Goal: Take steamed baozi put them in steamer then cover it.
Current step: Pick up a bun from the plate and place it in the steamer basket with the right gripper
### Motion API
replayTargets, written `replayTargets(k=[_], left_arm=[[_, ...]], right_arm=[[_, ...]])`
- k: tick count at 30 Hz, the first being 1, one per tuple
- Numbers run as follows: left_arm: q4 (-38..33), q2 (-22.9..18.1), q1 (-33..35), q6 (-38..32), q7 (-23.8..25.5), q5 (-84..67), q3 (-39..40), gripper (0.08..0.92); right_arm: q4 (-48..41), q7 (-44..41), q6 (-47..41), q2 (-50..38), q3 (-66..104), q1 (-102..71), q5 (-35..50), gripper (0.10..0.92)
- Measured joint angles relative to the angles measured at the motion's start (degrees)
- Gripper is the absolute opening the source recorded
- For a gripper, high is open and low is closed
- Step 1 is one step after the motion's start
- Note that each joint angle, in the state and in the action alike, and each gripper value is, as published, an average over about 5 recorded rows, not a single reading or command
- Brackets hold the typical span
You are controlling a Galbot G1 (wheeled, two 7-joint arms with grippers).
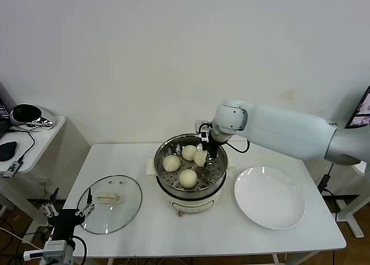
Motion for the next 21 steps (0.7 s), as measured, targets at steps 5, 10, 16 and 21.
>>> replayTargets(k=[5,10,16,21], left_arm=[[0.14,-0.04,-0.04,-0.01,0.00,0.00,0.01,0.823],[0.24,-0.11,-0.09,-0.01,0.00,0.00,0.01,0.823],[0.31,-0.20,-0.03,-0.02,-0.02,0.00,-0.10,0.823],[0.24,-0.16,-0.10,0.00,0.00,-0.01,-0.25,0.823]], right_arm=[[-0.54,0.05,-0.73,0.41,0.03,-1.12,-0.78,0.611],[-0.88,0.04,-0.98,0.47,0.25,-2.00,-1.69,0.613],[-1.09,0.25,-1.10,0.18,0.98,-2.63,-2.44,0.712],[-0.25,0.21,-1.42,-0.81,2.11,-2.57,-2.42,0.809]])
